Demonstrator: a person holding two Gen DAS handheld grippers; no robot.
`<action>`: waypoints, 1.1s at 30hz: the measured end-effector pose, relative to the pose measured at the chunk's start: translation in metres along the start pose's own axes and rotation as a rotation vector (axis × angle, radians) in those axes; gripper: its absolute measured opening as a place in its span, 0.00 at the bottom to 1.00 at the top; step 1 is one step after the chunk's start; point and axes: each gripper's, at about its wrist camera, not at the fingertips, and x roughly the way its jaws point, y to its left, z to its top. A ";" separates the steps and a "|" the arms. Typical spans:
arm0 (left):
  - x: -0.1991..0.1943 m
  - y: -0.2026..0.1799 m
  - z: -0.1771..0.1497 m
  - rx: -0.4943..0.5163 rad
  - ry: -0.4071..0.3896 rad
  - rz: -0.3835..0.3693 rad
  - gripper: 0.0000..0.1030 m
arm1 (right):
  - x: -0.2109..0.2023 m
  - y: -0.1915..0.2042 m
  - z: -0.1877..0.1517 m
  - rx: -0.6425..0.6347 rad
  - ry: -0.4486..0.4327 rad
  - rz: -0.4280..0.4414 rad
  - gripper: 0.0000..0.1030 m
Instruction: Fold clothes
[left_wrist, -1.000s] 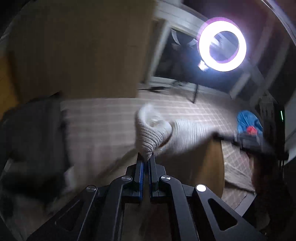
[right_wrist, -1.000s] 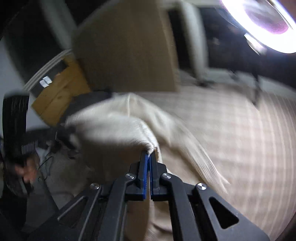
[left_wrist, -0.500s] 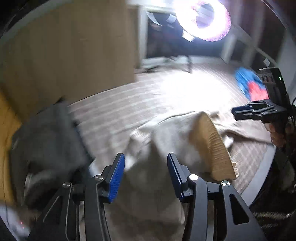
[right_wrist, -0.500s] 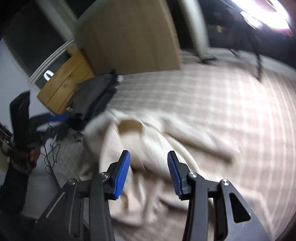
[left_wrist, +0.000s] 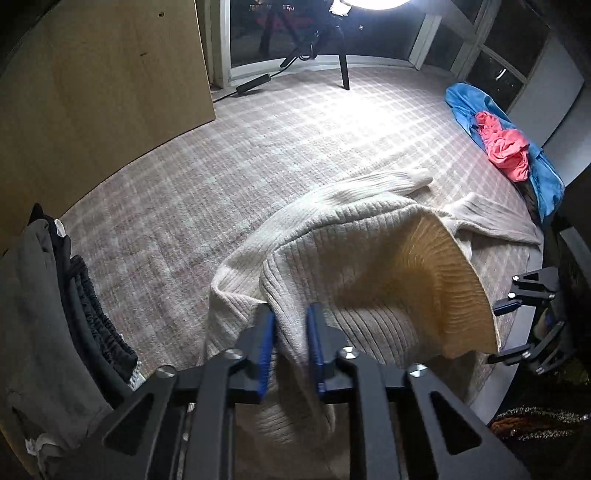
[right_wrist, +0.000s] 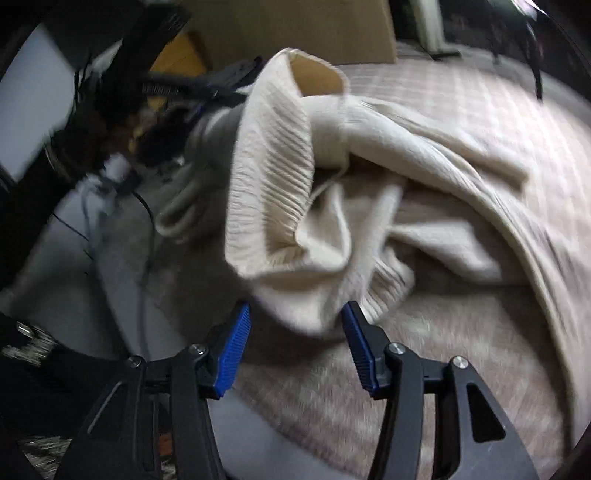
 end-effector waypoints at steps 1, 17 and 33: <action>-0.004 0.001 0.000 -0.007 -0.012 -0.004 0.08 | 0.007 0.006 0.002 -0.047 0.004 -0.061 0.50; -0.264 -0.026 0.052 -0.014 -0.614 0.044 0.04 | -0.313 0.004 0.191 -0.122 -0.542 -0.535 0.05; -0.432 -0.125 0.033 0.120 -0.835 0.280 0.05 | -0.471 0.099 0.205 -0.297 -0.758 -0.596 0.05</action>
